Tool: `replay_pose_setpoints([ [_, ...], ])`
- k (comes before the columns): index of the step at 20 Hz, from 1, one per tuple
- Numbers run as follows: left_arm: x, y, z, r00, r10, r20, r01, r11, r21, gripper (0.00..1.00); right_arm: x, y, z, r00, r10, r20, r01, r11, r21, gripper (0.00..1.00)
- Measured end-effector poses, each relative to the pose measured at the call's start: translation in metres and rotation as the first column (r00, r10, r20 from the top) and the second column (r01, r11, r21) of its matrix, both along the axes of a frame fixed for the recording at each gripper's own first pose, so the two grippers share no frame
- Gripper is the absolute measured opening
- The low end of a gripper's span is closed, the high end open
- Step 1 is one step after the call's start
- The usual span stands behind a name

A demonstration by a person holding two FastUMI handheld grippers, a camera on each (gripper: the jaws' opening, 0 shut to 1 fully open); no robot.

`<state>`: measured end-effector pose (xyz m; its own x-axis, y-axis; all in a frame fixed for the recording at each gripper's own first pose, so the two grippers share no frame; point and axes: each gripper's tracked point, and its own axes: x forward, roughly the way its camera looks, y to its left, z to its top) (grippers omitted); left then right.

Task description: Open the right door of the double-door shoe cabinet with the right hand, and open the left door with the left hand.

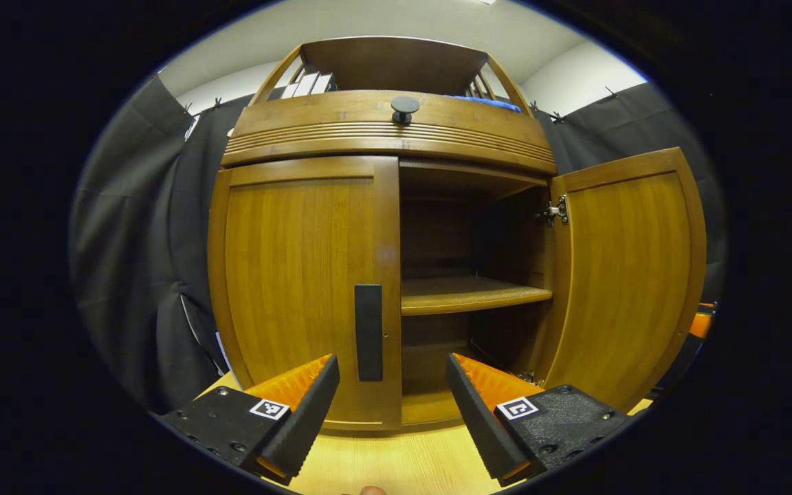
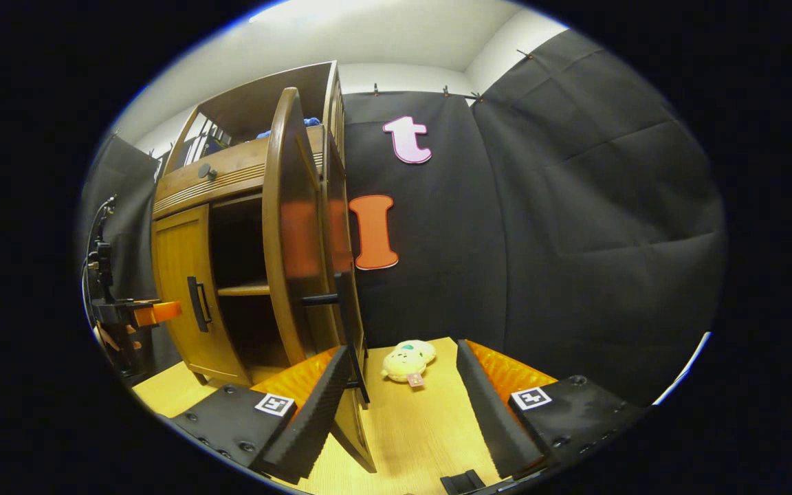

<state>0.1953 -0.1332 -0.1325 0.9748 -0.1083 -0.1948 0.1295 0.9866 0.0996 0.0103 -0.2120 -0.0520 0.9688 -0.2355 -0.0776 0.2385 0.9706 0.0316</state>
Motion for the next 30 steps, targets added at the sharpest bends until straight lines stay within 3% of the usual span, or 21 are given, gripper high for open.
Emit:
replay_pose_setpoints([
  [8, 0.053, 0.01, -0.022, 0.999, 0.017, -0.041, -0.018, 0.999, -0.035, 0.94, -0.007, -0.006, 0.011, 0.999, -0.044, 0.03, 0.045, 0.998, -0.039, 0.98],
  [13, 0.072, 0.01, -0.025, 0.999, 0.022, -0.026, -0.024, 0.998, -0.055, 0.72, -0.013, -0.008, 0.018, 0.997, -0.053, 0.051, 0.056, 0.997, -0.059, 0.98],
  [14, 0.072, 0.01, -0.025, 0.999, 0.02, -0.025, -0.021, 0.998, -0.061, 0.61, -0.014, -0.007, 0.019, 0.997, -0.053, 0.055, 0.056, 0.997, -0.061, 0.98],
  [16, 0.076, 0.014, -0.026, 0.999, 0.032, -0.017, -0.033, 0.998, -0.054, 0.64, -0.015, -0.007, 0.02, 0.997, -0.056, 0.062, 0.06, 0.996, -0.067, 0.98],
  [17, 0.077, 0.015, -0.025, 0.999, 0.034, -0.014, -0.034, 0.998, -0.052, 0.58, -0.015, -0.007, 0.021, 0.996, -0.056, 0.064, 0.061, 0.996, -0.069, 1.0],
  [19, 0.076, 0.018, -0.025, 0.999, 0.04, -0.011, -0.04, 0.998, -0.052, 0.55, -0.017, -0.006, 0.021, 0.996, -0.055, 0.07, 0.06, 0.996, -0.066, 0.98],
  [21, 0.078, 0.021, -0.025, 0.999, 0.046, -0.008, -0.047, 0.998, -0.042, 0.35, -0.017, -0.006, 0.019, 0.996, -0.05, 0.069, 0.055, 0.997, -0.061, 0.98],
  [30, 0.082, 0.021, -0.028, 0.999, 0.036, -0.004, -0.036, 0.999, 0.038, 0.32, -0.023, 0.005, 0.019, 0.997, -0.042, 0.072, 0.046, 0.998, -0.053, 0.98],
])
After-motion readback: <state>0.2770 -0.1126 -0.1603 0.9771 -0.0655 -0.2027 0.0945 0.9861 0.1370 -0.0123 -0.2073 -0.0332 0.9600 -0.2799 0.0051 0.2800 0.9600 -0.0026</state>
